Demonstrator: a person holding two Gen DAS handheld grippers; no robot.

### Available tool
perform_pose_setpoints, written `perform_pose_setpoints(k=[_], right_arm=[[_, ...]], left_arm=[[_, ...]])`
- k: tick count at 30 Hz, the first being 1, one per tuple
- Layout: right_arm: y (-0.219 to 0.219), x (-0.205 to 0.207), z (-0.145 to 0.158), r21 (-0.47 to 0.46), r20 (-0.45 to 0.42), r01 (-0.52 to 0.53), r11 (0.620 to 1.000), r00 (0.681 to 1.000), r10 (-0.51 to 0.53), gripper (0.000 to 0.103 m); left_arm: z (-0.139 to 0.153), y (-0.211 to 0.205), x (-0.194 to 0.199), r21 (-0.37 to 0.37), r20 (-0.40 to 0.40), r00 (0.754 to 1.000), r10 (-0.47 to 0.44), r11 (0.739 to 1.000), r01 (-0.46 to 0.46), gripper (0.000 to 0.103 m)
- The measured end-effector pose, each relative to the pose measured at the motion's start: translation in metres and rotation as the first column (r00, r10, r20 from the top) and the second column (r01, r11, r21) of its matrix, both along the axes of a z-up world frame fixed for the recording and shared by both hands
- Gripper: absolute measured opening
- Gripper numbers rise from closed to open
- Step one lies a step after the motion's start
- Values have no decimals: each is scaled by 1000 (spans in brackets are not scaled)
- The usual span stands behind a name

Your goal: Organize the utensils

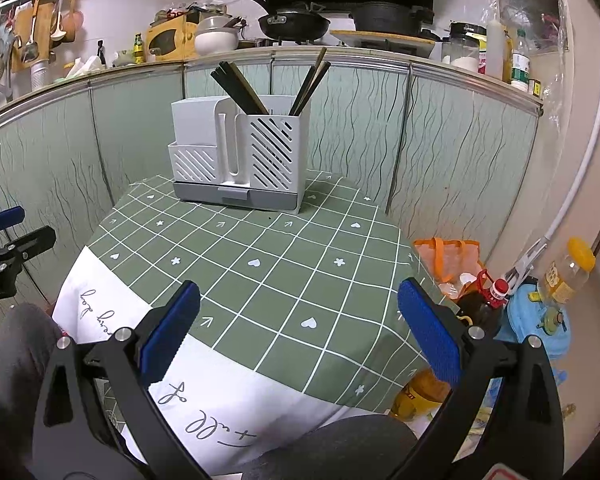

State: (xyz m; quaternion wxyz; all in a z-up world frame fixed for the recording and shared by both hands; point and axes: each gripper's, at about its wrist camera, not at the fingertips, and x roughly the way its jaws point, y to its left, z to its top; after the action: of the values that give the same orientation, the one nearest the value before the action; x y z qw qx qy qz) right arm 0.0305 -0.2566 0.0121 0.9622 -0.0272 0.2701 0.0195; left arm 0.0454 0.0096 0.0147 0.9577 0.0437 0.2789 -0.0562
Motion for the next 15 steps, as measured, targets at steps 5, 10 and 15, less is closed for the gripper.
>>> perform_pose_setpoints(k=[5,10,15], right_arm=[[0,1,-2,5,-5,1,1000,1000,-1,95],[0,1,-3,5,-8,2,1000,1000,-2,95],[1,2,-4,5,-10,2,1000,1000,-2,95]], left_arm=[[-3,3,1,-22,-13,1000,15,1000,-15,99],[-4,5,2,-29,-18,1000,13,999,-14,99],[-4,5,2,-20,-18,1000,20,1000,-20,99]])
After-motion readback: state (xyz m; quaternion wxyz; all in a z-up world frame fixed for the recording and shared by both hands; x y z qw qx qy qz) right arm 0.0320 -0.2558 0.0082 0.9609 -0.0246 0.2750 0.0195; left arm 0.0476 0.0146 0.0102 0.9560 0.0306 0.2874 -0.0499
